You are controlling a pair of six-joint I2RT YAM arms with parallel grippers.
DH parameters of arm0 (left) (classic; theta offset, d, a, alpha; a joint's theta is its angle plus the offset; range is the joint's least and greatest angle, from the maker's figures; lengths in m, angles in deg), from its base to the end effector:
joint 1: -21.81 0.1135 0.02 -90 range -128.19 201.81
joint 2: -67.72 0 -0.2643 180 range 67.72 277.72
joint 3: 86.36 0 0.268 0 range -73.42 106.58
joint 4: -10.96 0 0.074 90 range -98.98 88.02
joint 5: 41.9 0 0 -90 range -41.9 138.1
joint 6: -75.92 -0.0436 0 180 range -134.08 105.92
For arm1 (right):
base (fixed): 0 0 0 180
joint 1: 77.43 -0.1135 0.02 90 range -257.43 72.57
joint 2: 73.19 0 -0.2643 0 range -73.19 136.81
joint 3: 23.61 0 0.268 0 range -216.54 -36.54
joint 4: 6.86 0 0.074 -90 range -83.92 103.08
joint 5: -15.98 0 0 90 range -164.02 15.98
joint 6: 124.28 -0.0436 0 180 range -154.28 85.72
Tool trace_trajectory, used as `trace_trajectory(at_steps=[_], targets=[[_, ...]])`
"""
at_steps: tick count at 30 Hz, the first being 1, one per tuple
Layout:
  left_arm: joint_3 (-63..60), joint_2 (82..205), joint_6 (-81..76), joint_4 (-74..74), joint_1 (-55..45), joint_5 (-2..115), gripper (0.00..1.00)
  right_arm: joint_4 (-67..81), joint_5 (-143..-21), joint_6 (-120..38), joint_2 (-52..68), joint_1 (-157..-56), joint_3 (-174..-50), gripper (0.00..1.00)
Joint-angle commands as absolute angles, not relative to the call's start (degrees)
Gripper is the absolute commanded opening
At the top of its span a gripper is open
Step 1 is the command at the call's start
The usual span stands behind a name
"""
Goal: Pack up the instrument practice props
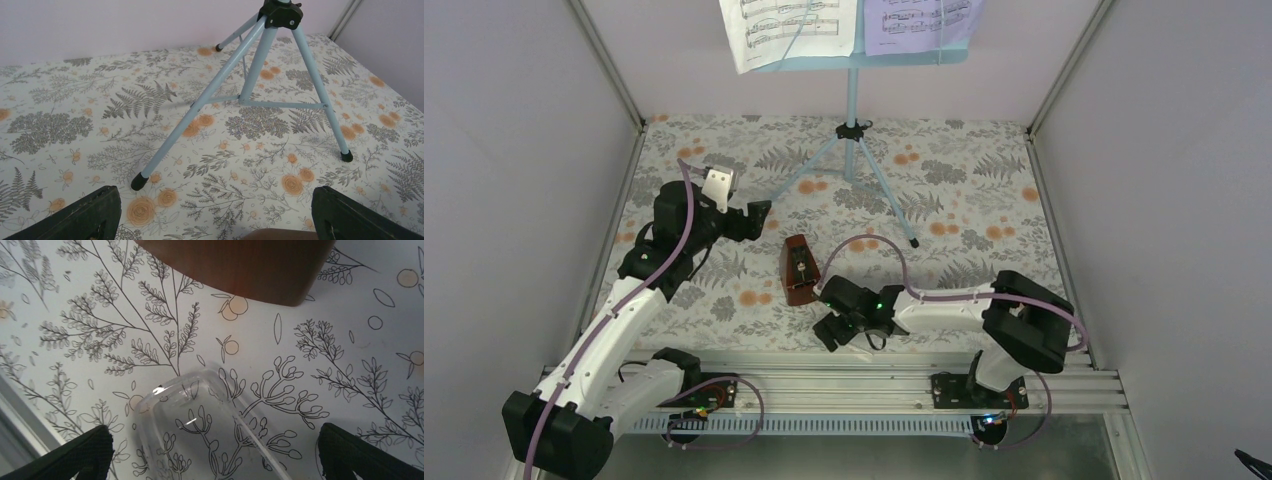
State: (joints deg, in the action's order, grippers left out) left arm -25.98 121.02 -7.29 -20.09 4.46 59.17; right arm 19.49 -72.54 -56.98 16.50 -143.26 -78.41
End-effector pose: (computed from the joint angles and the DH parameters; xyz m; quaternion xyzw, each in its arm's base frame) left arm 0.2215 -0.0780 0.3110 0.1291 0.8262 -0.1925 0.5134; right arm 0.1218 0.2687 0.1214 -0.3530 0.9020 0.1644 0.1866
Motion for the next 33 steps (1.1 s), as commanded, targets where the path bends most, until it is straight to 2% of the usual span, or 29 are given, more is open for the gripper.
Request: trace_trajectory(at_steps=[1, 4, 10, 20, 28, 33], targets=[[-26.29, 120.40, -7.93, -20.14, 4.80, 59.34, 0.95, 27.50, -66.60, -56.39, 19.51, -145.36, -80.12, 0.97], [-26.31, 120.34, -7.93, -20.15, 4.80, 59.52, 0.95, 29.72, -64.55, -56.25, 20.45, -146.18, -81.25, 0.94], [-26.40, 120.15, -7.93, -20.09, 4.77, 59.54, 0.95, 34.78, -59.36, -59.93, 24.21, -146.27, -84.32, 0.81], [-26.49, 120.13, -7.84, -20.12, 4.81, 59.60, 0.95, 35.66, -59.41, -63.56, 24.96, -144.03, -84.90, 0.63], [-26.55, 119.92, -7.55, -20.09, 4.76, 59.65, 0.95, 35.18, -58.42, -64.74, 23.98, -142.55, -84.35, 0.54], [-27.60, 118.97, -5.84, -18.75, 4.77, 61.65, 0.95, 30.46, -59.76, -65.20, 19.48, -140.20, -81.88, 0.47]])
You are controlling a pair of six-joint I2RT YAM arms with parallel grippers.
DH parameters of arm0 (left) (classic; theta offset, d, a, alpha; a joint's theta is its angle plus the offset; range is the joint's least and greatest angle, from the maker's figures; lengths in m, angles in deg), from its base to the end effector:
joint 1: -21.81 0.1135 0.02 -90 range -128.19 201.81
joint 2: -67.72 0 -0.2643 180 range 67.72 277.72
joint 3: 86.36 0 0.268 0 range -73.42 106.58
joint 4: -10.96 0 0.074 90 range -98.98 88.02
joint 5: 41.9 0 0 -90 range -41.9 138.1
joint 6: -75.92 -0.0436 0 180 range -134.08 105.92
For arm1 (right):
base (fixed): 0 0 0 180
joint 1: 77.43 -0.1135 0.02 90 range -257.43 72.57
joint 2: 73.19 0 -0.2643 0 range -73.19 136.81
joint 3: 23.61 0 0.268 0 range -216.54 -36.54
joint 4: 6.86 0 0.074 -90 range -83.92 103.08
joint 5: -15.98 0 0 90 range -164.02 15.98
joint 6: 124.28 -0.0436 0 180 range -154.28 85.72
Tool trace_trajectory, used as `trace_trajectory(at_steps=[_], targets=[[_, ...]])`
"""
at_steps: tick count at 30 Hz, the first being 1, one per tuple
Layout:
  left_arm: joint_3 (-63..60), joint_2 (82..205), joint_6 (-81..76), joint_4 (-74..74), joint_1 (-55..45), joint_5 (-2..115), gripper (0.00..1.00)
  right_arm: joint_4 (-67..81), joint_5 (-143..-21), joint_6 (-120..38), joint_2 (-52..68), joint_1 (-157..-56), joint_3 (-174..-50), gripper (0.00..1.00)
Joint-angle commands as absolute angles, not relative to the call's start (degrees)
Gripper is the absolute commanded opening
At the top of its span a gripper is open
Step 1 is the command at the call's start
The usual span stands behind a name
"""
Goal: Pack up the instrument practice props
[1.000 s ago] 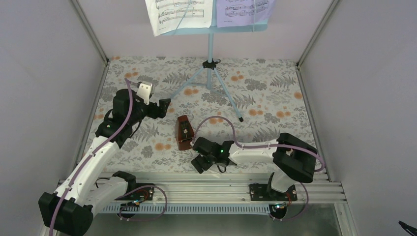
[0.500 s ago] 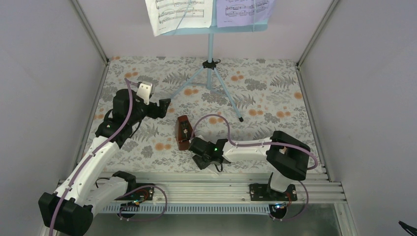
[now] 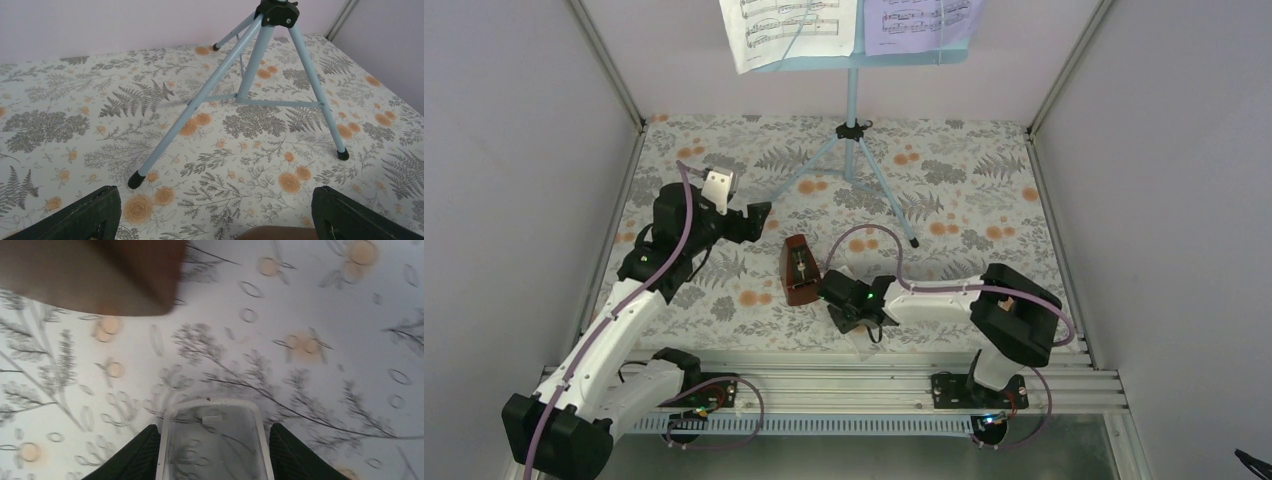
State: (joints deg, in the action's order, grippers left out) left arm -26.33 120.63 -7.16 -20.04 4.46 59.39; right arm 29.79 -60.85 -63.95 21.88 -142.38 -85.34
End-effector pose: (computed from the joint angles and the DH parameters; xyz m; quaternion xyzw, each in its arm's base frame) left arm 0.2201 -0.0777 0.3103 0.1292 0.8257 -0.1947 0.5134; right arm 0.1390 0.2740 0.1200 -0.2775 0.9383 0.0503 0.2000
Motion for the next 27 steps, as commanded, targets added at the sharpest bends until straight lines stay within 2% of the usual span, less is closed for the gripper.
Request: trace_trajectory(at_steps=[1, 7, 12, 18, 24, 27], targets=[[-28.01, 118.77, -5.26, -18.34, 4.76, 62.39, 0.95, 29.15, -60.38, -65.29, 18.53, -139.60, -81.19, 0.46], [-32.00, 115.86, 0.28, -17.51, 3.13, 65.88, 0.91, 24.18, -61.35, -66.61, 14.02, -136.06, -78.26, 0.43], [-34.60, 109.67, 8.27, -18.68, -2.34, 63.64, 0.83, 21.85, -60.21, -67.16, 10.25, -132.68, -77.50, 0.43], [-33.02, 106.24, 17.69, -20.18, -18.15, 53.26, 0.72, 19.25, -60.99, -66.12, 7.17, -128.93, -79.83, 0.43], [-28.87, 113.81, 21.35, -19.81, -37.09, 40.48, 0.67, 18.90, -59.45, -63.84, 5.21, -126.67, -83.36, 0.43], [-26.93, 119.12, 21.17, -18.49, -41.96, 37.65, 0.67, 18.45, -59.24, -63.11, 3.58, -125.92, -84.59, 0.43]])
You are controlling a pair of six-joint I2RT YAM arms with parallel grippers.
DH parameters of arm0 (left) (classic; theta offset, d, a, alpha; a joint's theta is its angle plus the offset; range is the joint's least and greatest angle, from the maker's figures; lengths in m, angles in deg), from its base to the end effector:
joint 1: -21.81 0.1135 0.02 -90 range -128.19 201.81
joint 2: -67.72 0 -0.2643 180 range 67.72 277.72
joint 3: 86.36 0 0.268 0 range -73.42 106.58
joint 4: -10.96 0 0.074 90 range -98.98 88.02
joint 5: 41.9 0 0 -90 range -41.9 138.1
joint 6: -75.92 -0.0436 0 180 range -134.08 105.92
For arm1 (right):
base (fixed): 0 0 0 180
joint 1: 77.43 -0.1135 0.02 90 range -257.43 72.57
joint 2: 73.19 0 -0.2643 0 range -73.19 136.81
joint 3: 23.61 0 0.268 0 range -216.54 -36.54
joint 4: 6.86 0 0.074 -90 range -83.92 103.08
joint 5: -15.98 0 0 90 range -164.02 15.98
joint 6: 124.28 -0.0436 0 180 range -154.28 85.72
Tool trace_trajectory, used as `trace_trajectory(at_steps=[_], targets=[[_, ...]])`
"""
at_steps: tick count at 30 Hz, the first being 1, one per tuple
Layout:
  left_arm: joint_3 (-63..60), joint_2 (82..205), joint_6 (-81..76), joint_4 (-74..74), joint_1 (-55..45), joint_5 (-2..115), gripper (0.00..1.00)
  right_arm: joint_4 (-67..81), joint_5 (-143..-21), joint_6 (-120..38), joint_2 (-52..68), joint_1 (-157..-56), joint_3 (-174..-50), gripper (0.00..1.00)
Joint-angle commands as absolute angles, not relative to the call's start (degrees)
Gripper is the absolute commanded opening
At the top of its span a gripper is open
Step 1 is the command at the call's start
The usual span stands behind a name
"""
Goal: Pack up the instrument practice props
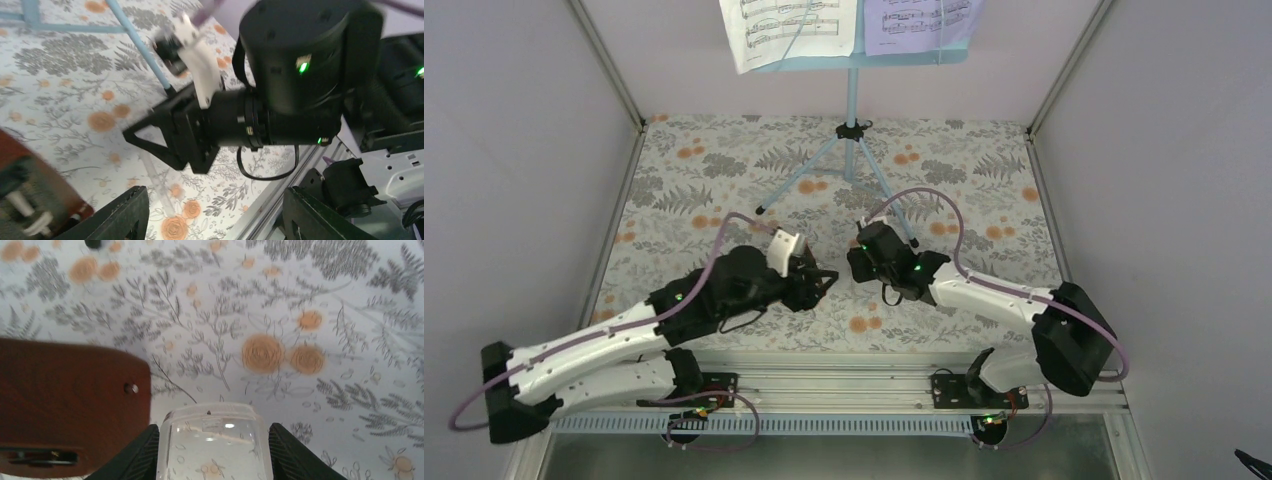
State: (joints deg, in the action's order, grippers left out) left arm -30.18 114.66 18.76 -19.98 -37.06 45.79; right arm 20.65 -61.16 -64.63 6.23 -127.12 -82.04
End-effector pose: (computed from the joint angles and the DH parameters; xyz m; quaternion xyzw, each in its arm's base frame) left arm 0.1118 -0.1817 0.3062 0.1753 0.8087 -0.3911 0.4029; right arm 0.2008 0.2216 0.1900 -0.1170 0.9227 0.1462 0.3370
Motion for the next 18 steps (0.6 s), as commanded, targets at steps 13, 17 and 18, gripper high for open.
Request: trace_trajectory(at_steps=[13, 17, 18], targets=[[-26.04, 131.94, 25.16, -14.55, -45.48, 35.00, 0.62, 19.99, -58.93, -61.68, -2.68, -123.53, -88.51, 0.44], [-26.29, 133.79, 25.47, -14.13, -45.43, 33.07, 0.62, 20.40, -59.89, -61.70, -4.64, -123.49, -89.13, 0.44], [-26.04, 134.41, 25.48, -13.33, -45.41, 33.16, 0.62, 20.41, -60.22, -61.77, -5.13, -123.47, -89.23, 0.44]])
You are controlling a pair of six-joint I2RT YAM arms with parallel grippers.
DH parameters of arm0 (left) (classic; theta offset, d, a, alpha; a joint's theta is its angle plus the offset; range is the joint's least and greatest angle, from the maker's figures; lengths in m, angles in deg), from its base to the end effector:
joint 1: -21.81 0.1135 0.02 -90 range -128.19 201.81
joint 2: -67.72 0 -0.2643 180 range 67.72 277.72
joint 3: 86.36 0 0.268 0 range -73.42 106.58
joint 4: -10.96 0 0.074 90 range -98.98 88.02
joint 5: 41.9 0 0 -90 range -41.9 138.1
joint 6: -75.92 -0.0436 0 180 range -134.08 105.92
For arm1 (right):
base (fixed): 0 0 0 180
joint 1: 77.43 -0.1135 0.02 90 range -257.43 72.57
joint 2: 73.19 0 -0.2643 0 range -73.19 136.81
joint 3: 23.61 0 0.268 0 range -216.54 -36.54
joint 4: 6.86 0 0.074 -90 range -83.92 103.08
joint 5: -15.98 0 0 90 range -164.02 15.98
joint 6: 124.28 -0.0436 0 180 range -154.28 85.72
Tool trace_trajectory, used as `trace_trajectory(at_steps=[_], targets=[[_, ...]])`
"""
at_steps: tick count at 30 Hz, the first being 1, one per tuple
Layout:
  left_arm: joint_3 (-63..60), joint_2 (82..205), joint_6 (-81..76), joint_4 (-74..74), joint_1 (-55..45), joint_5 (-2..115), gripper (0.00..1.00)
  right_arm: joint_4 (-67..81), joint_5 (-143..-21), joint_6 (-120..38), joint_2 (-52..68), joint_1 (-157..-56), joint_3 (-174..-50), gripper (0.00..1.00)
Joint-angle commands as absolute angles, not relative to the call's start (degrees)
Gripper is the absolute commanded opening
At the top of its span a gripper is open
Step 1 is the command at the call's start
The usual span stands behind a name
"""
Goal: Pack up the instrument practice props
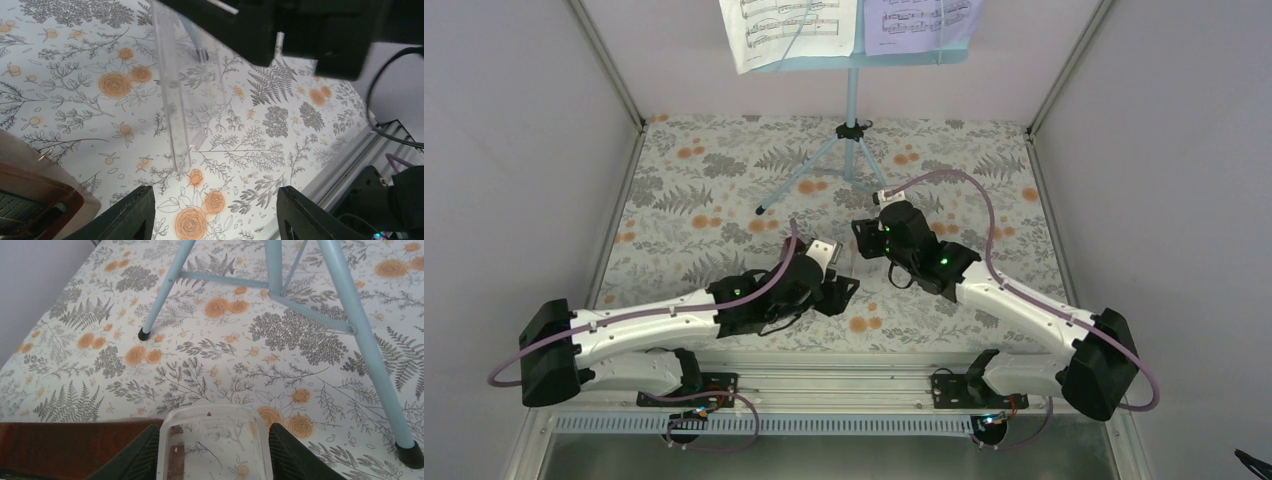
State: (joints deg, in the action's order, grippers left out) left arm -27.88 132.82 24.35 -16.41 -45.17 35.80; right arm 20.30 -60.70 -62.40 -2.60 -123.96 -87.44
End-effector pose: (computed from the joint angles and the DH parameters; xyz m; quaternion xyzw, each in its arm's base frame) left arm 0.1148 -0.2463 0.2572 0.1677 0.8631 -0.3141 0.3581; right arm 0.2102 0.2071 0.2663 -0.0864 0.8741 0.2017 0.4334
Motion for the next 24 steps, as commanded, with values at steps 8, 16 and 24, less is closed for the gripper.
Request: trace_trajectory(at_steps=[8, 16, 24], targets=[[-20.89, 138.57, 25.99, -14.72, -44.58, 28.76, 0.61, 20.73, -61.83, -61.93, -8.13, -123.47, -89.87, 0.45], [-19.20, 141.60, 23.73, -14.27, -43.89, 28.81, 0.48, 20.41, -63.42, -61.92, -9.14, -123.45, -89.82, 0.45], [-20.84, 141.78, 23.04, -10.55, -41.35, 33.49, 0.47, 20.17, -65.24, -61.57, -10.74, -123.39, -89.98, 0.45]])
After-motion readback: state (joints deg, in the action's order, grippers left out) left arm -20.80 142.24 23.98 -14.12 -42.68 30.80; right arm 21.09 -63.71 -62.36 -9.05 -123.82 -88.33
